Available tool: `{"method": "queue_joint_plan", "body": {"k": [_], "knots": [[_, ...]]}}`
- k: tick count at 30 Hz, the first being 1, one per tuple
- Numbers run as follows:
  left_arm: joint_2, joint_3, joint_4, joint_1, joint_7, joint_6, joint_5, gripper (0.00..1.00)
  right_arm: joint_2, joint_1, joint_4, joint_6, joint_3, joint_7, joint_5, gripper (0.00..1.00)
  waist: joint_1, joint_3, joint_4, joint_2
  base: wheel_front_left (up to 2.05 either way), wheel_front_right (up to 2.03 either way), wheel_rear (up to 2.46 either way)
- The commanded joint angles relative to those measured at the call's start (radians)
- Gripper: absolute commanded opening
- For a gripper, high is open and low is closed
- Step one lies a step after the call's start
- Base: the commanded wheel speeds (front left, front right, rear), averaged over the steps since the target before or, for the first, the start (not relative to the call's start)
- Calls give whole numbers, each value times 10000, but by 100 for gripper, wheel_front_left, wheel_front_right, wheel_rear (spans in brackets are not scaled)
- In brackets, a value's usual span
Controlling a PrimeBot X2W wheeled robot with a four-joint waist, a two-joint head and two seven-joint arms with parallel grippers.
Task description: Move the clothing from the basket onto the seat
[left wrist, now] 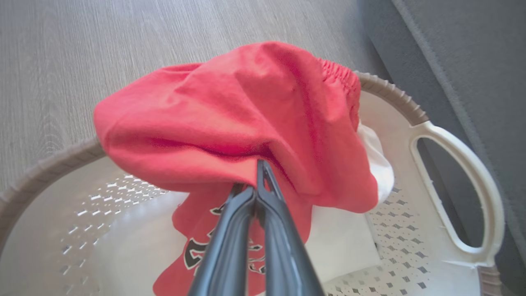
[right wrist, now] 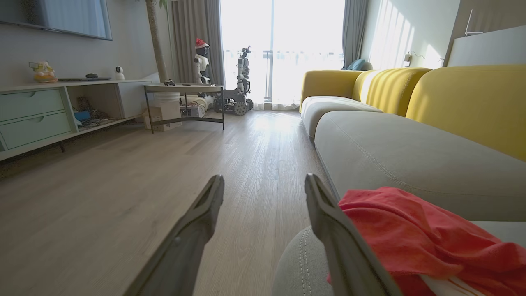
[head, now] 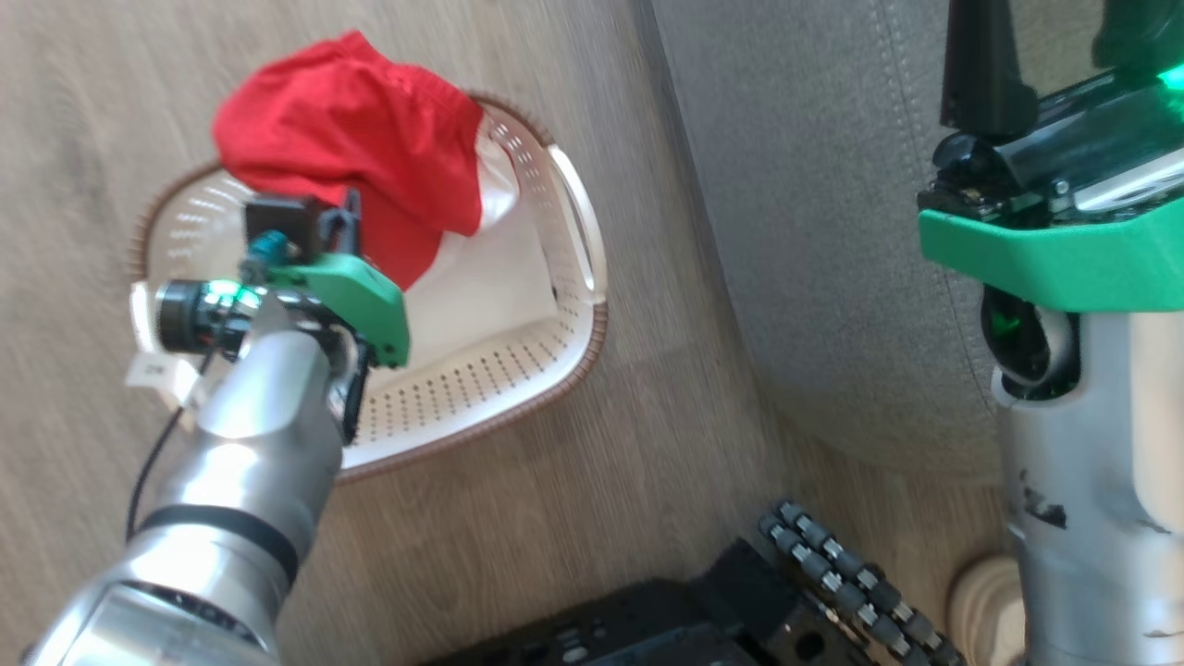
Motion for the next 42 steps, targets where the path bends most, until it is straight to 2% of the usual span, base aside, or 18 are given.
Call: {"method": "queue_joint_plan", "body": {"k": [1,8,27,35,42], "knots": [[53,23,-256,354,-140,-49,114,0,32,455,-197,-4,65,-59,-63,100,0,-470,286,0,0,0,0],[-76,-660,-1096,991,-213,-434,554,0,32,1107,643,-4,34,-59,-525,100,0,-1970,942,0,0,0,0],[-124,-1744,-3986,2722,-82,-700,404,0,32,3957,2540,-4,-104,-59,-872,100,0,-6389,2321,0,0,0,0],[-124,-2095,-4920,3064,344,-776,287,0,32,4863,3008,-4,-4,-59,-928,100,0,-7697,2646,0,0,0,0],[82,-2063,-5821,2989,928,-738,100,0,32,5212,3145,-4,83,-59,-952,100,0,-8211,2818,0,0,0,0]]}}
